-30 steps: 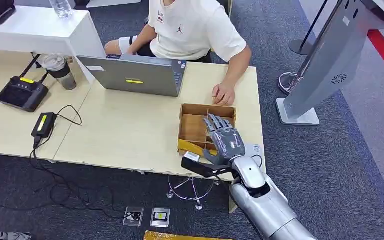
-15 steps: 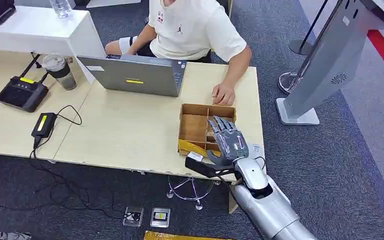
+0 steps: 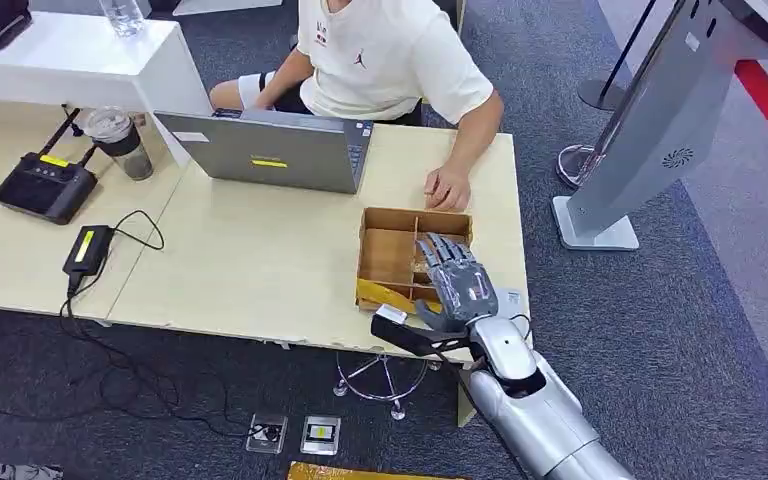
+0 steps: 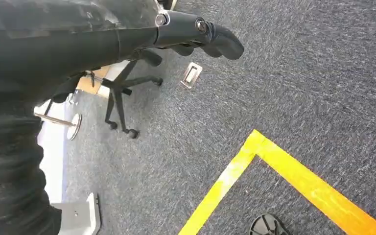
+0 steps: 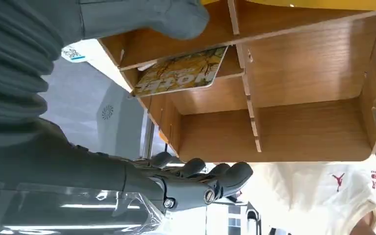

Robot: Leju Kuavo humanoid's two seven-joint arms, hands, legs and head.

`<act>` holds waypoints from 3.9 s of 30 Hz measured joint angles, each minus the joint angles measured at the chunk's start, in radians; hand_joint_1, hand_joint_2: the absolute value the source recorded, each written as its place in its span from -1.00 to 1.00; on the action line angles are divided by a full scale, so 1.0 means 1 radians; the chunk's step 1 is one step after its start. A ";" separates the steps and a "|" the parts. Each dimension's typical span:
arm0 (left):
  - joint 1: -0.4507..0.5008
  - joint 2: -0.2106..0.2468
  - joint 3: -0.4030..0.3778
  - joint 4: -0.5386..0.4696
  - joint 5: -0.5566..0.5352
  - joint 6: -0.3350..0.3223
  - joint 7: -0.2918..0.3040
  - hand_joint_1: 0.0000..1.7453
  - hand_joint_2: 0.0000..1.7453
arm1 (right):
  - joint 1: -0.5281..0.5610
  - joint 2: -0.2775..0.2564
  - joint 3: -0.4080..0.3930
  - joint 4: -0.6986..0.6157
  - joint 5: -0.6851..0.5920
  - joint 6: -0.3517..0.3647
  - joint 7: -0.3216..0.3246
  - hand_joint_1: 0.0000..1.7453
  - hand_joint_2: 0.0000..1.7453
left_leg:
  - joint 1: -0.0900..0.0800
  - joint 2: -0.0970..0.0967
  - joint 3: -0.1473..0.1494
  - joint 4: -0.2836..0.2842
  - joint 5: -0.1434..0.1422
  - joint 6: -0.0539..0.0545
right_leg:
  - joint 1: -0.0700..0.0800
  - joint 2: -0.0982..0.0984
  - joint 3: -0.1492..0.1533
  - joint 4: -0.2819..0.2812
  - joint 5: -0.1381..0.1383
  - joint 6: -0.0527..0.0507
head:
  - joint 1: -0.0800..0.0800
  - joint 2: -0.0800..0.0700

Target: Pass the card to the sensor for recognition and then transmit it.

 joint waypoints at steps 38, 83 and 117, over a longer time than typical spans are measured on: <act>-0.001 0.028 0.017 0.000 0.010 -0.082 -0.012 -1.00 1.00 | 0.000 0.003 0.000 0.034 -0.015 0.030 0.010 -0.32 1.00 | 0.000 0.000 0.000 0.000 0.000 0.000 | 0.000 0.000 0.000 0.000 0.000 0.000 | 0.000 0.000; -0.001 0.064 0.017 0.000 0.005 -0.080 0.008 -1.00 1.00 | -0.006 -0.019 -0.049 0.016 -0.056 0.046 0.036 0.80 1.00 | 0.000 0.000 0.000 0.000 0.000 0.000 | 0.000 0.000 0.000 0.000 0.000 0.000 | 0.000 0.000; -0.001 0.064 0.018 0.000 0.005 -0.083 0.000 -1.00 1.00 | 0.001 -0.049 -0.066 0.016 -0.074 0.045 0.040 0.80 1.00 | 0.000 0.000 0.001 0.000 0.000 0.000 | 0.000 0.000 0.000 0.000 0.000 0.000 | 0.000 0.000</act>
